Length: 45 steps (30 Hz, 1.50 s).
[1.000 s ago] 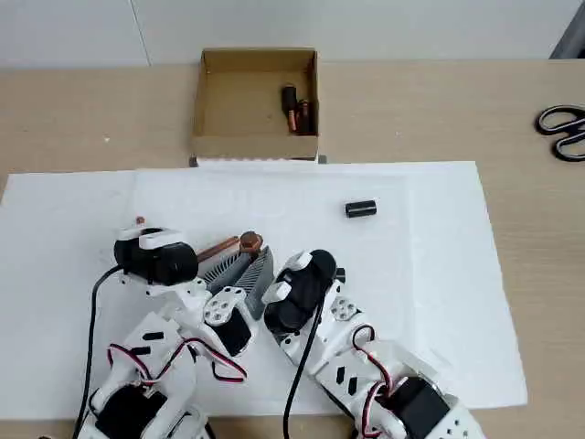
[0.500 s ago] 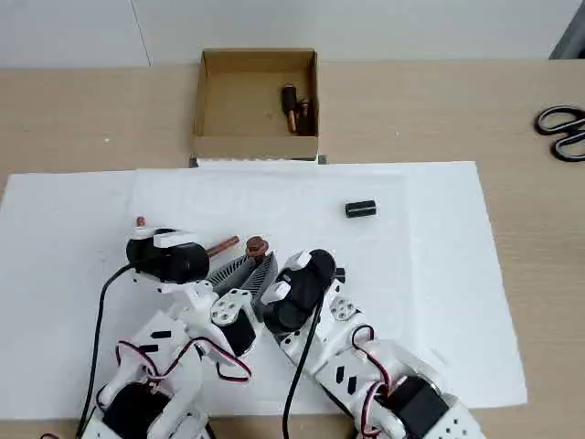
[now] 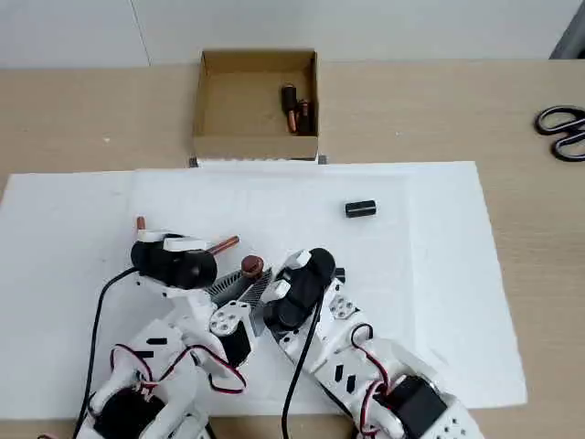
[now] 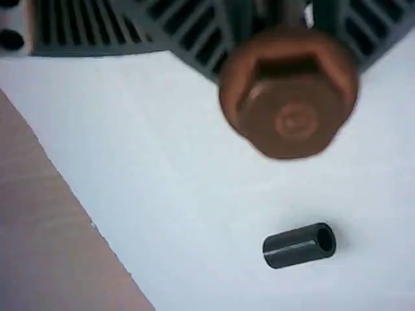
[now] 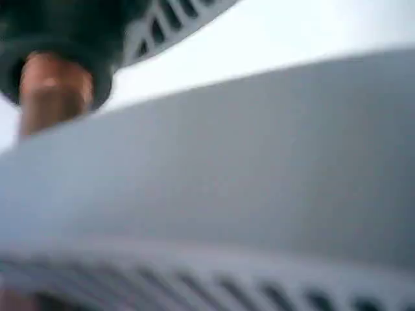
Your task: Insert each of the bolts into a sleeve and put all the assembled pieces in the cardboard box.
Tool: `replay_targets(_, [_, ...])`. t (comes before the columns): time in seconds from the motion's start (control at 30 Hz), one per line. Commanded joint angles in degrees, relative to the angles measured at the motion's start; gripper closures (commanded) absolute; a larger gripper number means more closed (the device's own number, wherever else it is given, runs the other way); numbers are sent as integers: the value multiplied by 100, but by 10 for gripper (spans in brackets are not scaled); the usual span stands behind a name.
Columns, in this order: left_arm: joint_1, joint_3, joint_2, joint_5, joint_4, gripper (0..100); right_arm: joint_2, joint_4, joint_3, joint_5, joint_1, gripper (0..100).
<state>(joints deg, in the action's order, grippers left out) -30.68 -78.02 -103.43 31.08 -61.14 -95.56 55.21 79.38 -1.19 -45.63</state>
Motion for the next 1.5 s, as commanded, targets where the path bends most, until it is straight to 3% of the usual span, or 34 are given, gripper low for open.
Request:
replay_targets(0.0, [18, -13, -26, -79, -149, 994, -66, -374, -360, 35, 207, 995])
replay_targets(0.37, [-79, -558, -26, -88, -158, 994, -66, -391, -563, -9, 207, 995])
replay_targets(0.5, [-360, -330, -35, -70, -88, 994, -66, -400, -589, -343, 207, 995])
replay_targets(0.83, [-281, -145, -35, -88, 0, 986, -66, -400, -607, -352, 215, 995])
replay_targets(1.07, [-44, -145, -9, -97, -264, 719, -66, -374, -607, -352, 215, 995])
replay_targets(1.47, [-26, 453, 0, -264, -404, 717, -66, -347, -571, -352, 215, 995])
